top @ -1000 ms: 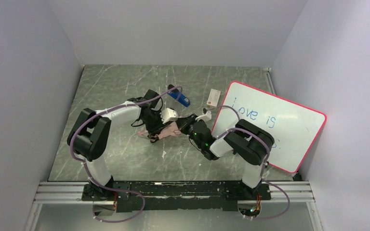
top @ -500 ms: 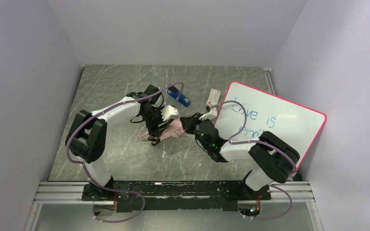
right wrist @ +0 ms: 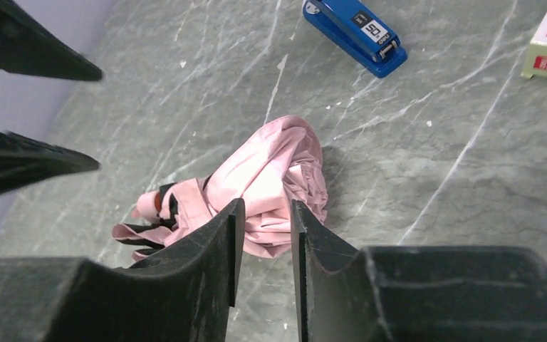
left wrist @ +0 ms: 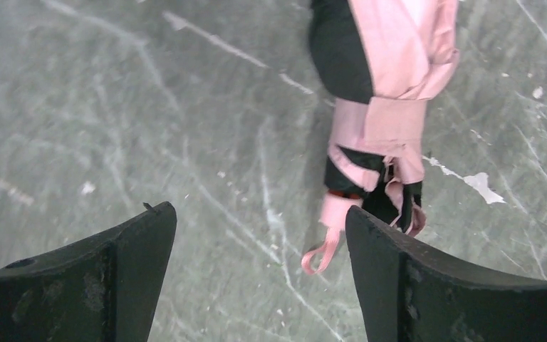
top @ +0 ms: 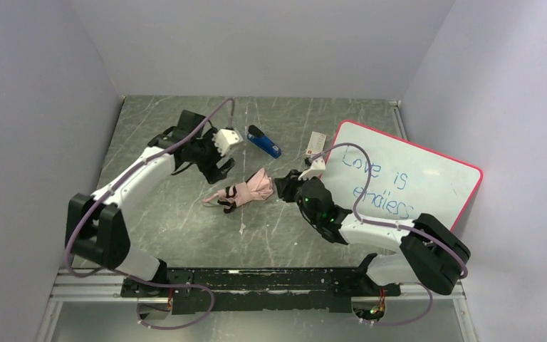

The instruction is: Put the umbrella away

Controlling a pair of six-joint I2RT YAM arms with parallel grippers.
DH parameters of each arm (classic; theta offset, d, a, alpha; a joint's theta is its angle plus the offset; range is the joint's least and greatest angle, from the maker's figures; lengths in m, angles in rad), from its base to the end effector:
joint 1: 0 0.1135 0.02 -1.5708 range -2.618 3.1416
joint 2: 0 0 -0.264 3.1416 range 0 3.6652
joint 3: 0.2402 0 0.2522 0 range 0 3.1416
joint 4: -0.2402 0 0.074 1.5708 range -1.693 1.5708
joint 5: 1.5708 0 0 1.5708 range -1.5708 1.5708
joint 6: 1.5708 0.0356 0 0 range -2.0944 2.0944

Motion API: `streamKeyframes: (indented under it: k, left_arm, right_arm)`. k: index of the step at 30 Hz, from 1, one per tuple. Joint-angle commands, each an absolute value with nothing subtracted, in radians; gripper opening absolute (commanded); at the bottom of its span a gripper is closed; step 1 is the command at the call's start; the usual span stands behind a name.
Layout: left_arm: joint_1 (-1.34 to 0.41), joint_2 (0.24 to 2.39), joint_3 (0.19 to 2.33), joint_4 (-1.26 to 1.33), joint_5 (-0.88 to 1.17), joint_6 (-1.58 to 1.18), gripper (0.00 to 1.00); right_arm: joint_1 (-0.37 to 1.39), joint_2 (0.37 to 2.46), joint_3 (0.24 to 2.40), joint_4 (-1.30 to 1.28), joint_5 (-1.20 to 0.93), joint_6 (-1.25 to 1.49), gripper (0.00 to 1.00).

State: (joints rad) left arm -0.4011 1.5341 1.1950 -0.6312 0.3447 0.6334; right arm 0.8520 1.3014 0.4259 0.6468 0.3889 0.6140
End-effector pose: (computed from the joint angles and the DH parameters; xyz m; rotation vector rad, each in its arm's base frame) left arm 0.2918 -0.1368 0.2637 1.3467 2.0960 -0.3409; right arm 0.1793 0.1844 0.1941 0.0663 1.8361 0.6987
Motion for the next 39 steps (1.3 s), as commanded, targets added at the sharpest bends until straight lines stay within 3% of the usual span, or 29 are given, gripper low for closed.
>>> streamKeyframes:
  k: [1, 10, 19, 23, 31, 39]
  left_arm:
    - [-0.351, 1.402, 1.109, -0.502, 0.283, 0.553, 0.93]
    - [-0.184, 1.139, 0.969, -0.361, 0.114, 0.365, 0.97]
    - [-0.170, 1.003, 0.873, -0.399, 0.217, 0.224, 0.97]
    - [-0.169, 1.016, 0.908, -0.403, 0.073, 0.068, 0.97]
    - [-0.150, 0.911, 0.895, -0.325, -0.124, -0.061, 0.97]
    - [-0.114, 0.846, 0.858, -0.318, -0.076, -0.059, 0.97]
  right_arm:
    - [0.854, 1.248, 0.512, 0.453, 0.388, 0.435, 0.36]
    - [0.854, 1.108, 0.608, 0.212, 0.495, 0.230, 0.63]
    - [0.854, 1.021, 0.671, 0.009, 0.576, 0.140, 0.75]
    - [0.854, 0.952, 0.663, 0.005, 0.570, 0.160, 0.98]
    - [0.854, 0.834, 0.698, -0.065, 0.568, 0.113, 1.00]
    - [0.854, 0.767, 0.752, -0.235, 0.513, 0.164, 1.00]
